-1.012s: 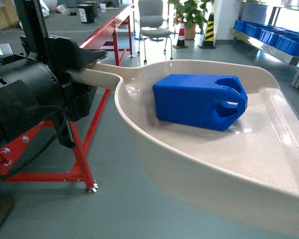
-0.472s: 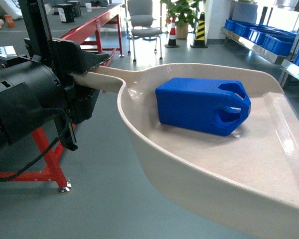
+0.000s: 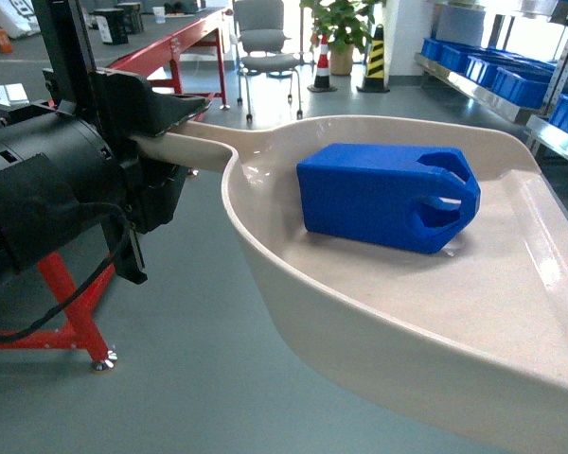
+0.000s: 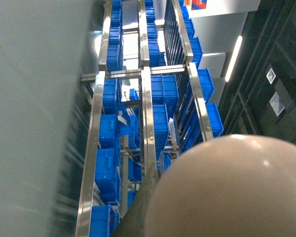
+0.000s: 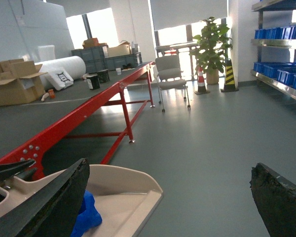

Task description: Place part in tray to right shelf

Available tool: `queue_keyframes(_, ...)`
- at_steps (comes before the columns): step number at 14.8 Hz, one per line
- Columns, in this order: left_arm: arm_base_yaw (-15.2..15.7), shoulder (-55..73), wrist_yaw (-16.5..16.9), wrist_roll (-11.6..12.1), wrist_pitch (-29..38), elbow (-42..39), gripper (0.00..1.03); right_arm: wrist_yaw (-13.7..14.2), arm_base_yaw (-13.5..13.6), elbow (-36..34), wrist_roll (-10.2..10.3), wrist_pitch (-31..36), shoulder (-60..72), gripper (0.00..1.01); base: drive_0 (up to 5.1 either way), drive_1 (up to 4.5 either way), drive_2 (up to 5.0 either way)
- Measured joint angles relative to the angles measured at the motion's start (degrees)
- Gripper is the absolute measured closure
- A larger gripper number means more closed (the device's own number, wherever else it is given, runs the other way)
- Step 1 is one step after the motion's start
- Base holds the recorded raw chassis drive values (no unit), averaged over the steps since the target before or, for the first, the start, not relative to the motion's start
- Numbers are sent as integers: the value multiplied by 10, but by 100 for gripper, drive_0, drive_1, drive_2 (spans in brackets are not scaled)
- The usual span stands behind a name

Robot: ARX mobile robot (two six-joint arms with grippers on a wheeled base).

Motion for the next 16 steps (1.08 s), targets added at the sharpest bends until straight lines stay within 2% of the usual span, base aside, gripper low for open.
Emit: queue_keyframes(16,1,0,0,0,2,0,91,0,0,0,0,2,0,3,-5,420,-431)
